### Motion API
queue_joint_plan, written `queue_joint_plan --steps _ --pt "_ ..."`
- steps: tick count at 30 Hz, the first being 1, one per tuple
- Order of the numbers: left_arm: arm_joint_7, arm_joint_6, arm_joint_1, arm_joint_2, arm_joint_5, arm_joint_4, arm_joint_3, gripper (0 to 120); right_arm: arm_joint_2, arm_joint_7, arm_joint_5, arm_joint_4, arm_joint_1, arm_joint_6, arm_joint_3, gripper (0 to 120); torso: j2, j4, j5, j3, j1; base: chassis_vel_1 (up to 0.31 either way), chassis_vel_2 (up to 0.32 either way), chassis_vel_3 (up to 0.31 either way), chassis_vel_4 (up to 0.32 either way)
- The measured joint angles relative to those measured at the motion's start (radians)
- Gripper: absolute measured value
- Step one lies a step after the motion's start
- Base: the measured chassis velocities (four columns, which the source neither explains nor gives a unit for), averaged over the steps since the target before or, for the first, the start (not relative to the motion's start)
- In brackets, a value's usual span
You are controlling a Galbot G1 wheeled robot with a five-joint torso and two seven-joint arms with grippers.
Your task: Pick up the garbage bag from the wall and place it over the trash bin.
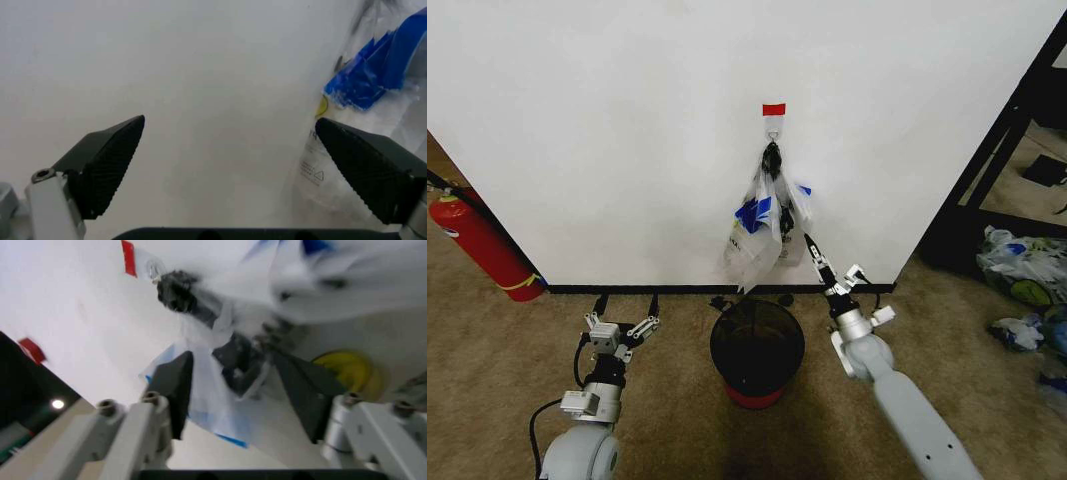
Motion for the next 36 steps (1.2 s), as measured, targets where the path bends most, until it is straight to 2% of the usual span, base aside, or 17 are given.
queue_joint_plan --steps 5,7,9,10,11,22,23,29,30,36 --pt "0.0 0.001 -0.009 -0.008 0.01 0.015 0.009 100 0.119 -0.007 -0.005 -0.062 0.04 -0.023 0.01 71 0.0 0.0002 0.0002 0.0 0.0 0.0 0.0 0.0 0.0" --pt "0.0 0.002 -0.009 -0.009 0.01 0.018 0.008 100 0.143 -0.007 -0.008 -0.08 0.049 -0.024 0.018 79 0.0 0.0002 0.0 0.0 0.0 0.0 0.0 0.0 0.0" --pt "0.0 0.002 -0.009 -0.009 0.01 0.019 0.007 100 0.149 -0.007 -0.009 -0.086 0.052 -0.024 0.021 83 0.0 0.0003 0.0 0.0 0.0 0.0 0.0 0.0 0.0" --pt "-0.001 0.001 -0.007 -0.008 0.01 0.021 0.002 100 0.154 -0.007 -0.01 -0.093 0.055 -0.025 0.031 94 0.0 0.0 0.0001 0.0 0.0 0.0 0.0 0.0 0.0" --pt "-0.002 0.001 -0.007 -0.007 0.01 0.022 0.001 100 0.152 -0.007 -0.009 -0.095 0.055 -0.025 0.035 98 0.0 -0.0001 0.0002 0.0 0.0 0.0 0.0 0.0 0.0" --pt "-0.003 -0.002 -0.005 -0.016 0.023 0.024 0.01 100 0.138 -0.017 0.003 -0.085 0.057 -0.036 0.061 100 0.0 -0.0001 0.0003 0.0 0.0 0.0 0.0 0.0 0.0" --pt "-0.003 -0.002 -0.004 -0.015 0.024 0.023 0.01 100 0.139 -0.018 0.003 -0.087 0.059 -0.037 0.063 99 0.0 -0.0001 0.0003 0.0 0.0 0.0 0.0 0.0 0.0" --pt "-0.003 -0.005 0.002 -0.014 0.026 0.02 0.006 100 0.155 -0.032 -0.008 -0.112 0.078 -0.044 0.065 75 0.0 0.0003 0.0003 0.0 0.0 0.0 0.0 0.0 0.0" --pt "-0.003 -0.005 0.002 -0.014 0.026 0.02 0.006 100 0.155 -0.032 -0.008 -0.112 0.078 -0.044 0.065 75 0.0 0.0003 0.0003 0.0 0.0 0.0 0.0 0.0 0.0" --pt "-0.007 -0.007 0.005 -0.016 0.029 0.019 0.003 100 0.16 -0.035 -0.022 -0.137 0.104 -0.044 0.065 49 0.0 0.0001 0.0003 0.0 0.0 0.0 0.0 0.0 0.0"
